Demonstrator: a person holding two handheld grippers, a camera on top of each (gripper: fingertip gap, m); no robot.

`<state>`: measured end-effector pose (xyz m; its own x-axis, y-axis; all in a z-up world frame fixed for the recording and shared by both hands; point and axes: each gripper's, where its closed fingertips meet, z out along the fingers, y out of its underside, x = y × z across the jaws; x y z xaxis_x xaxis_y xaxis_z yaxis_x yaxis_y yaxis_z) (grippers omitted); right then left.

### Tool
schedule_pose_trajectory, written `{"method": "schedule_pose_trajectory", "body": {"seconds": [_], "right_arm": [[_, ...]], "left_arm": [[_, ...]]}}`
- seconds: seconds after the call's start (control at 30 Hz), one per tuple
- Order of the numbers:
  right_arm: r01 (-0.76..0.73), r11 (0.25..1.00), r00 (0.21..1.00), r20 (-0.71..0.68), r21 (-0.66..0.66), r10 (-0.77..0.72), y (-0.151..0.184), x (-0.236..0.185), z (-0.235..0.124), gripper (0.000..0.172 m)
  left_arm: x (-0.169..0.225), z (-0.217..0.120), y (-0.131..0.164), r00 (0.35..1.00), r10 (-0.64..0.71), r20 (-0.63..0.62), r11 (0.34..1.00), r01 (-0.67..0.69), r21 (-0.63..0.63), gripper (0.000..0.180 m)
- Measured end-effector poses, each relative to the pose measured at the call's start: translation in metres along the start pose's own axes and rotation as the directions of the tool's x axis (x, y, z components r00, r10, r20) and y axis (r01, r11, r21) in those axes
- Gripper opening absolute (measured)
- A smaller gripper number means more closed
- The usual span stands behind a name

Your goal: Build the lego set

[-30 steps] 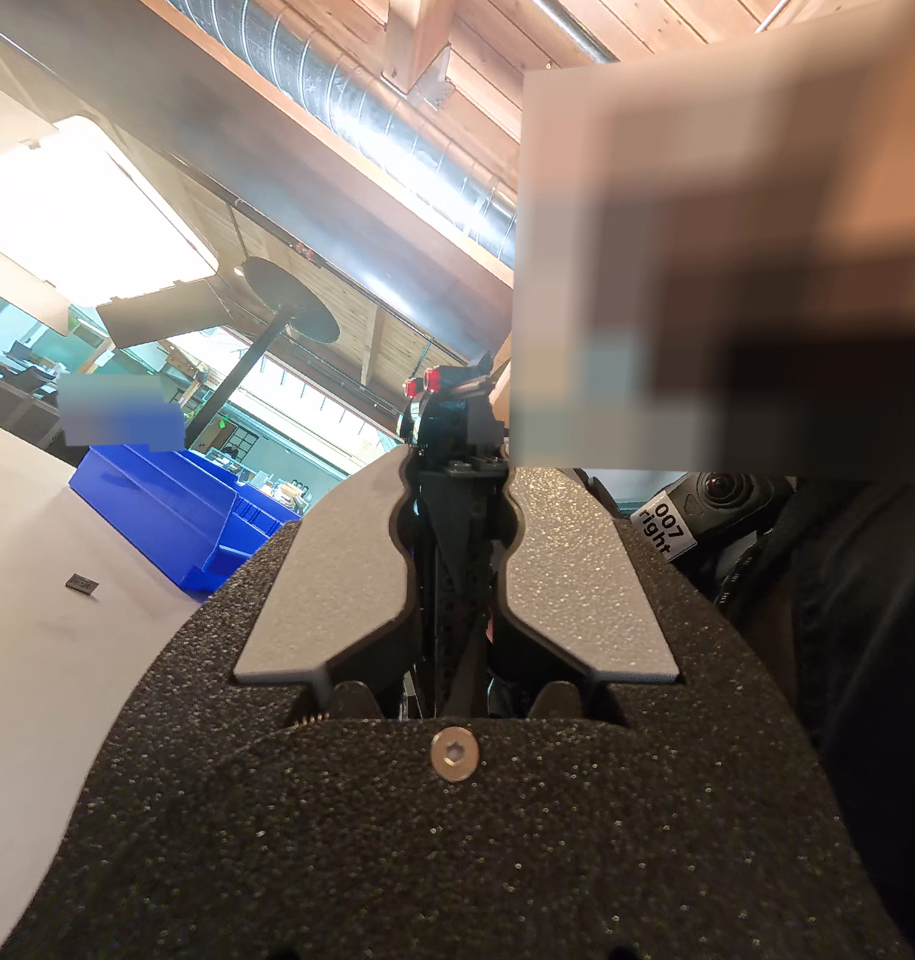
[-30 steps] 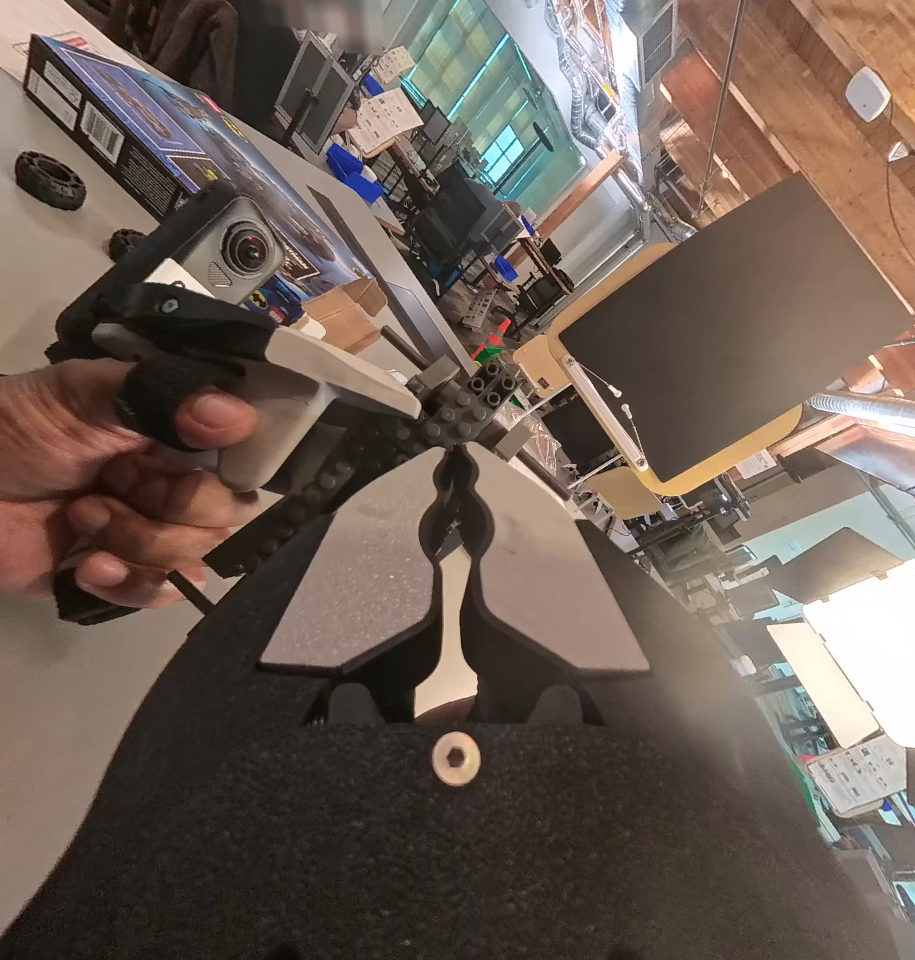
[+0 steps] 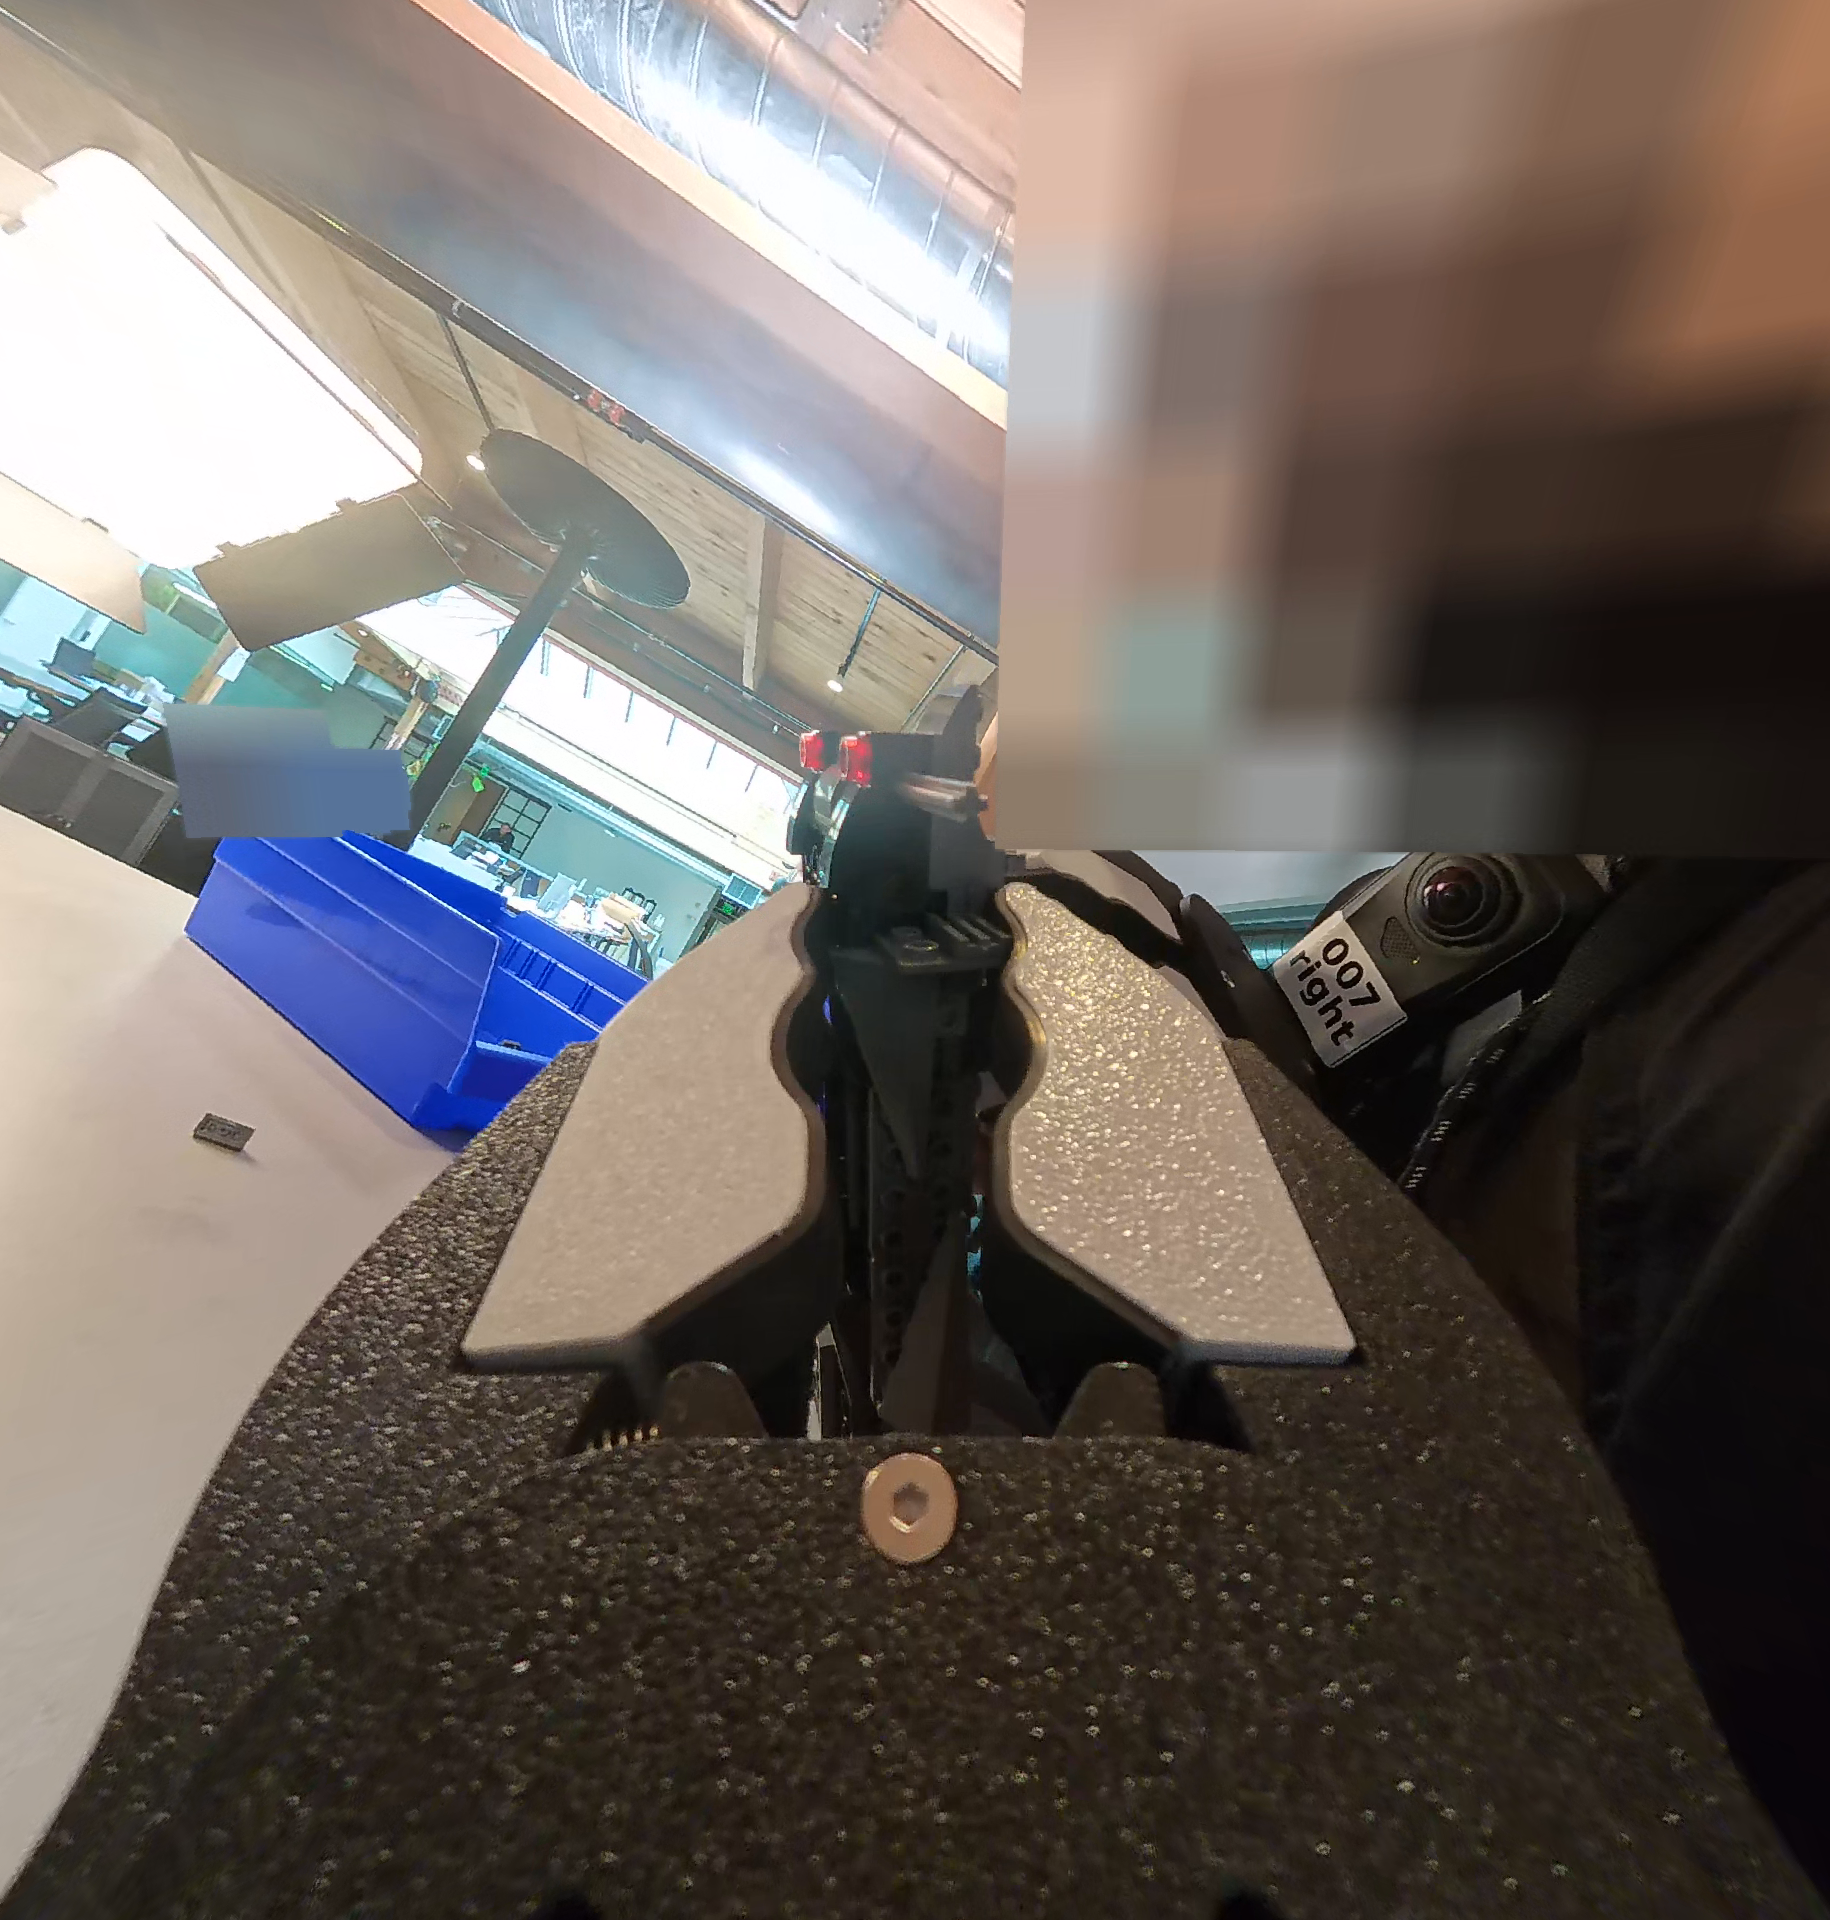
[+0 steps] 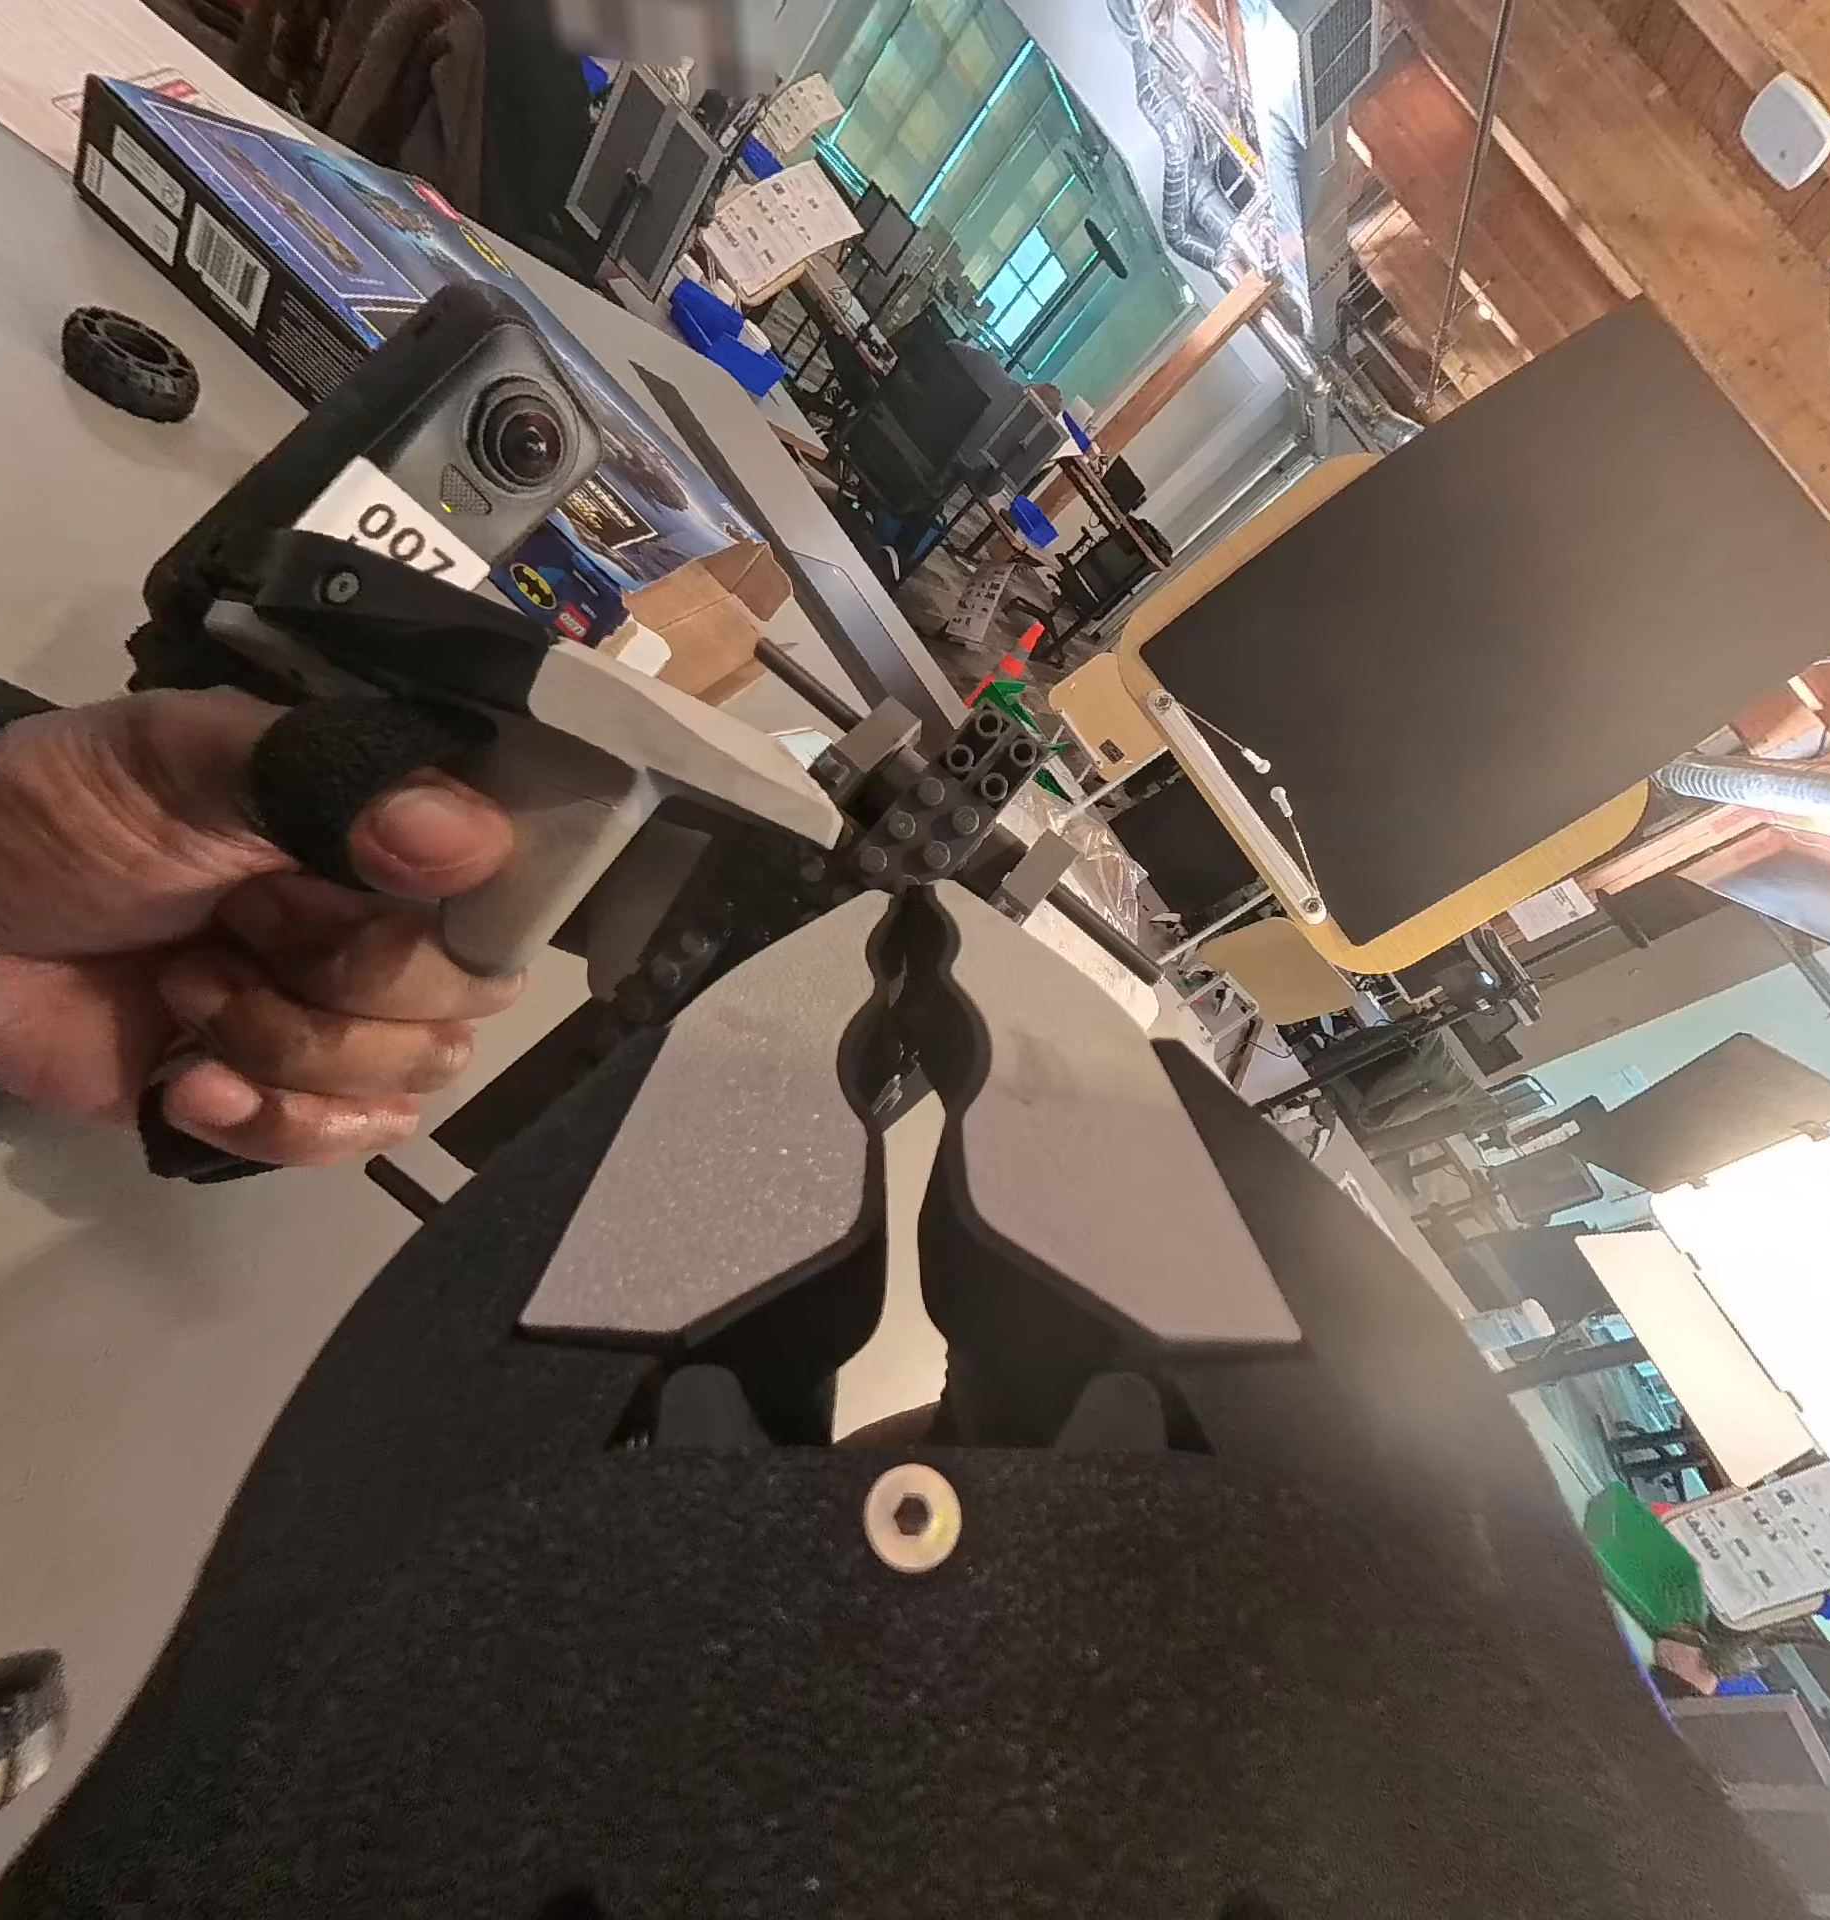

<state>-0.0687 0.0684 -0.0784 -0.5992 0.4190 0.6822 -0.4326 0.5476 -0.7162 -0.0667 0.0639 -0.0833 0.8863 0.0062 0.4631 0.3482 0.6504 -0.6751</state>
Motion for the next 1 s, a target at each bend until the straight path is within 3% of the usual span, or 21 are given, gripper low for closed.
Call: {"method": "schedule_pose_trajectory", "body": {"seconds": [0.37, 1.0], "right_arm": [[-0.070, 0.998, 0.997, 0.022, 0.003, 0.070, 0.001, -0.002, 0.003, 0.000], [-0.075, 0.996, 0.997, -0.011, 0.039, 0.076, -0.008, -0.001, -0.001, 0.000]], "left_arm": [[-0.007, -0.002, -0.001, 0.998, 0.043, 0.042, 0.999, -0.043, 0.007, 0.028], [0.003, 0.000, 0.002, 0.999, 0.054, -0.001, 0.998, -0.054, -0.035, 0.029]]}}
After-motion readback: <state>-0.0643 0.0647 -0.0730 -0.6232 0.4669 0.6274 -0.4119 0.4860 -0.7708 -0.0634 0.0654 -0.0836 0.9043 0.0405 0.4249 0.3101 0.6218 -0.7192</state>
